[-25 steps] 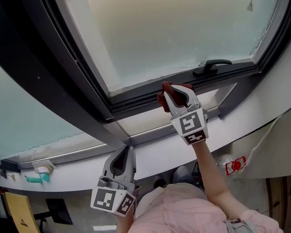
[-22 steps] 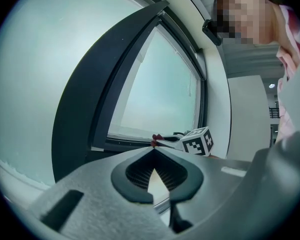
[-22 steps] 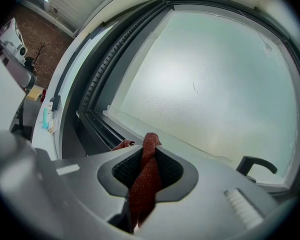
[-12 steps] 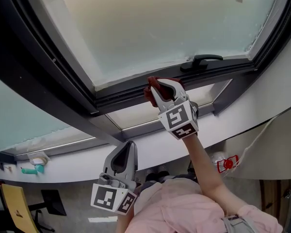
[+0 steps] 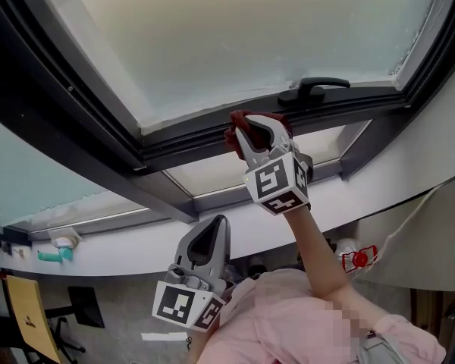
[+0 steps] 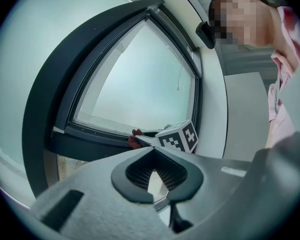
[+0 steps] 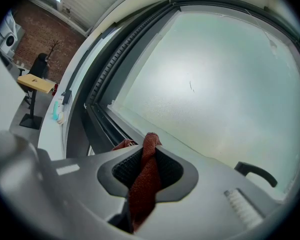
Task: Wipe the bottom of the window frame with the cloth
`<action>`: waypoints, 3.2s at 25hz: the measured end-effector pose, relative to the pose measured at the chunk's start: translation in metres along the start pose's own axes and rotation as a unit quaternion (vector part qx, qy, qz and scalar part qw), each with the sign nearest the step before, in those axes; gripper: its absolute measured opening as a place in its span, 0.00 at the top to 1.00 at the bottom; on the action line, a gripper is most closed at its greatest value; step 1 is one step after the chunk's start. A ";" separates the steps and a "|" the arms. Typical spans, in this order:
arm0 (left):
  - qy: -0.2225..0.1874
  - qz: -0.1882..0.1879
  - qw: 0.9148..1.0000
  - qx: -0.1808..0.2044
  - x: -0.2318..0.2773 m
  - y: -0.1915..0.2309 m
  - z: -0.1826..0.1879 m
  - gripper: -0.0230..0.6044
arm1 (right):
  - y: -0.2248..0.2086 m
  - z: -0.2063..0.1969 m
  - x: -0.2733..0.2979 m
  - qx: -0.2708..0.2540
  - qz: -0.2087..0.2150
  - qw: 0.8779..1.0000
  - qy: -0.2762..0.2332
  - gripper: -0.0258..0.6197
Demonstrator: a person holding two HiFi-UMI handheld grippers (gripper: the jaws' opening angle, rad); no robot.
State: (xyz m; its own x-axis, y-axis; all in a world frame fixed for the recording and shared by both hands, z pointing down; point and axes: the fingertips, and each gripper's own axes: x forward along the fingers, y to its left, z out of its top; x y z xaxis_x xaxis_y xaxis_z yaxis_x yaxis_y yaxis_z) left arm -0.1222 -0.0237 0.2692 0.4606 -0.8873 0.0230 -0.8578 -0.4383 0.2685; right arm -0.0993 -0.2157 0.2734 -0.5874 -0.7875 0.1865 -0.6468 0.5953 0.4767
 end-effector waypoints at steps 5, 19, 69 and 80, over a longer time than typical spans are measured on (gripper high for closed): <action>-0.006 0.010 1.000 -0.001 -0.004 0.006 0.002 0.97 | -0.001 -0.001 -0.001 0.004 0.002 1.000 0.000 0.85; -0.007 0.024 1.000 -0.006 -0.027 0.037 0.011 0.97 | -0.003 -0.003 0.000 0.016 -0.014 1.000 0.013 0.85; -0.012 0.033 0.999 -0.010 -0.018 0.022 0.005 0.97 | -0.071 -0.044 -0.027 0.059 -0.065 0.996 0.022 0.85; -0.011 0.036 0.999 -0.016 -0.015 0.023 0.000 0.97 | -0.086 -0.061 -0.033 0.069 -0.079 0.994 0.030 0.85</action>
State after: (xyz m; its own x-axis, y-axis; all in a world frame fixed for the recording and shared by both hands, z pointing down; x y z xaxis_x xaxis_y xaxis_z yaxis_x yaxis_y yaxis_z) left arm -0.1491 -0.0203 0.2755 0.3922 -0.9196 0.0226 -0.8807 -0.3683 0.2977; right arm 0.0052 -0.2511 0.2782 -0.4464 -0.8784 0.1708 -0.7913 0.4766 0.3830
